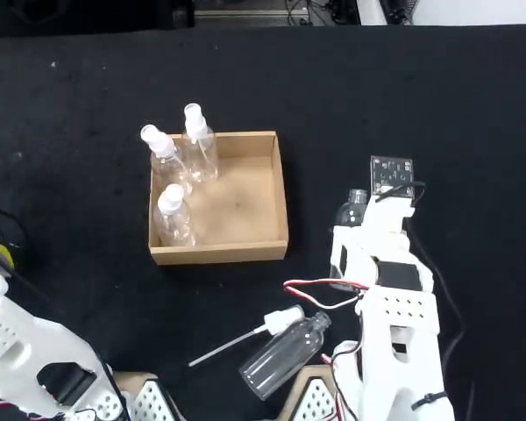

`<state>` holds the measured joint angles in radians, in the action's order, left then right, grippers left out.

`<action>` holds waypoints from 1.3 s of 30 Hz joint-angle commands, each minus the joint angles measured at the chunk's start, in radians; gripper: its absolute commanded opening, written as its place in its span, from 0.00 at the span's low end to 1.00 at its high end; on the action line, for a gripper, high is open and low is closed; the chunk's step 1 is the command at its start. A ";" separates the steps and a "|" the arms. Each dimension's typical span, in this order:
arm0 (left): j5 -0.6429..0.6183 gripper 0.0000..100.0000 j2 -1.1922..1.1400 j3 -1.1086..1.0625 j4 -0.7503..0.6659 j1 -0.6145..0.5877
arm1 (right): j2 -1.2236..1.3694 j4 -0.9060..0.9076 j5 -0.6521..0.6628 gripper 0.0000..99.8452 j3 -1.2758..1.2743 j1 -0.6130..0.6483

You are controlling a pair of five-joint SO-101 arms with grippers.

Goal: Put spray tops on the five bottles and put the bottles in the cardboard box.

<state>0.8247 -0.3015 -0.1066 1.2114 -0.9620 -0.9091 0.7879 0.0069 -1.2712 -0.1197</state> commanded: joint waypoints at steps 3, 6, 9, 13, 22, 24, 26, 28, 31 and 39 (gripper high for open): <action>0.069 0.17 0.005 0.044 -0.012 0.015 | -0.028 -0.035 -0.002 0.01 0.004 0.008; 0.074 0.15 0.011 0.027 0.031 0.016 | -0.028 -0.035 -0.002 0.01 0.004 0.008; 0.074 0.05 0.014 0.027 0.086 0.042 | -0.028 -0.029 -0.002 0.01 0.008 0.006; 0.069 0.03 0.017 0.036 0.157 0.071 | -0.030 -0.014 -0.002 0.01 0.045 -0.017; -0.069 0.03 0.282 0.315 0.420 0.090 | -0.030 0.259 -0.002 0.01 0.424 -0.011; -0.175 0.03 0.350 0.377 0.450 0.122 | -0.031 0.296 -0.009 0.01 0.518 0.009; -0.273 0.03 0.416 0.432 0.474 0.140 | -0.044 0.316 -0.018 0.01 0.582 0.044; -0.370 0.03 0.479 0.493 0.491 0.168 | -0.079 0.310 -0.057 0.01 0.593 0.100; -0.496 0.03 0.565 0.578 0.496 0.225 | -0.136 0.253 -0.060 0.01 0.578 0.209; -0.783 0.03 0.724 0.871 0.474 0.510 | -0.226 0.146 -0.091 0.01 0.550 0.391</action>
<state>0.1465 0.3383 0.6038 1.7008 -0.5616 -1.0871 0.9782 -0.0514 -0.7572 0.1979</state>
